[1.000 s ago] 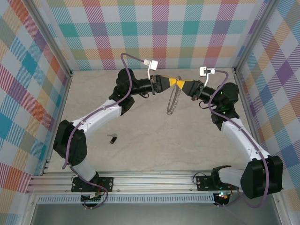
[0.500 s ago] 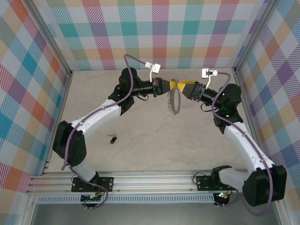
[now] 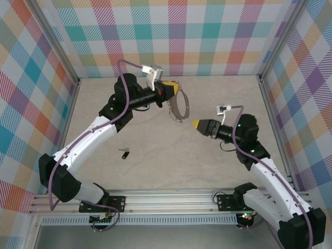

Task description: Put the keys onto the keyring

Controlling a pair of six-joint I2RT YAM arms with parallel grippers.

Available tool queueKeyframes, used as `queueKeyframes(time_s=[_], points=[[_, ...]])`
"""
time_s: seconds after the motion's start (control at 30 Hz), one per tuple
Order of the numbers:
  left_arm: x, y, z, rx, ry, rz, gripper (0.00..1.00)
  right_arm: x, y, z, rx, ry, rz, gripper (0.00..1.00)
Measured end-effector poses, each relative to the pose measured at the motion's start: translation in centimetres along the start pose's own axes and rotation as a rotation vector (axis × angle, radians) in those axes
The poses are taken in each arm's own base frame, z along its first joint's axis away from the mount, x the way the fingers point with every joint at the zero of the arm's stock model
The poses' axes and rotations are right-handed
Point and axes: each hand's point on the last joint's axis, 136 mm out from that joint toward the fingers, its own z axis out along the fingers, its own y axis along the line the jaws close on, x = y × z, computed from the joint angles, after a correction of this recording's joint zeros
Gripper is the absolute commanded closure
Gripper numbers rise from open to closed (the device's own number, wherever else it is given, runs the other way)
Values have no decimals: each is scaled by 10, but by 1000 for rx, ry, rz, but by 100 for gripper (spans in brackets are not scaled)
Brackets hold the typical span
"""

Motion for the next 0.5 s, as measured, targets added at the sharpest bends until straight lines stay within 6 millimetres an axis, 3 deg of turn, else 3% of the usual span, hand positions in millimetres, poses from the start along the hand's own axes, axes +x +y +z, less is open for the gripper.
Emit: queueKeyframes(time_s=[0.3, 0.5], points=[[-9, 59, -24, -233, -23, 22, 100, 100, -42, 71, 193, 285, 23, 33], [-21, 102, -49, -348, -53, 4, 100, 133, -58, 131, 295, 416, -49, 39]])
